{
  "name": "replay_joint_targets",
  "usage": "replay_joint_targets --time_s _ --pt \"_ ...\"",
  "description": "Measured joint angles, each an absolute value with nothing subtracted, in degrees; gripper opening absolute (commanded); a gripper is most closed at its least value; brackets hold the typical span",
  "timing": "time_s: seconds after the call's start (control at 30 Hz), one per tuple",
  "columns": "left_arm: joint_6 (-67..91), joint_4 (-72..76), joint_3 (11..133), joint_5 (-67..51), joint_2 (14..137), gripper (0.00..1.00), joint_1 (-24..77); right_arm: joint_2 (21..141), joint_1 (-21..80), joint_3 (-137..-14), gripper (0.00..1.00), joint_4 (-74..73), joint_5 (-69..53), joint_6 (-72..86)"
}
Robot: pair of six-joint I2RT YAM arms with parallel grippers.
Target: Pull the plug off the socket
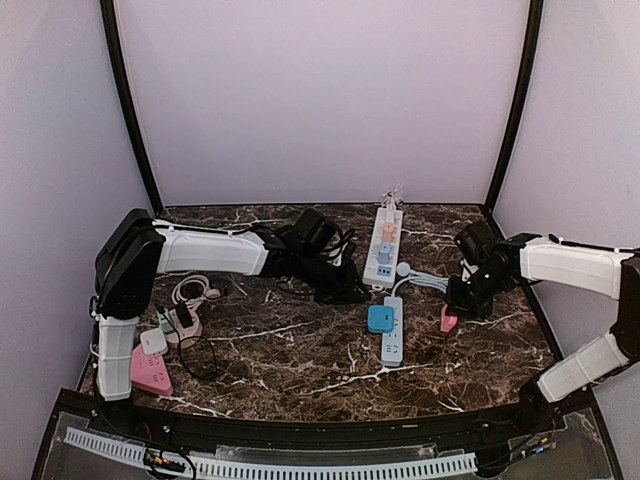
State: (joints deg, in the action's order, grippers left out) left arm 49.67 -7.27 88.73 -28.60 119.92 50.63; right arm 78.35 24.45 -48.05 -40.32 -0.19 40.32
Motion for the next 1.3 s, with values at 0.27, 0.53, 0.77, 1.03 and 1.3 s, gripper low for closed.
replay_joint_targets --time_s 0.27,0.53,0.77,1.03,1.3 --pt "49.71 -6.46 87.88 -28.58 119.92 0.14 50.63 78.87 24.51 -45.95 0.22 -36.32 -2.39 39.51" --pt "49.78 -5.96 87.85 -28.58 119.92 0.14 50.63 78.5 24.47 -44.12 0.41 -34.74 -3.18 39.51" --pt "50.19 -5.85 87.81 -28.62 119.92 0.17 50.63 74.74 24.32 -43.57 0.45 -35.73 -2.81 39.62" --pt "50.85 -5.63 87.81 -29.19 120.03 0.24 50.63 71.61 26.22 -46.22 0.43 -37.74 -3.84 38.76" --pt "52.18 -4.1 87.81 -30.87 121.32 0.35 50.63 75.2 31.79 -50.0 0.13 -33.04 -9.13 39.33"
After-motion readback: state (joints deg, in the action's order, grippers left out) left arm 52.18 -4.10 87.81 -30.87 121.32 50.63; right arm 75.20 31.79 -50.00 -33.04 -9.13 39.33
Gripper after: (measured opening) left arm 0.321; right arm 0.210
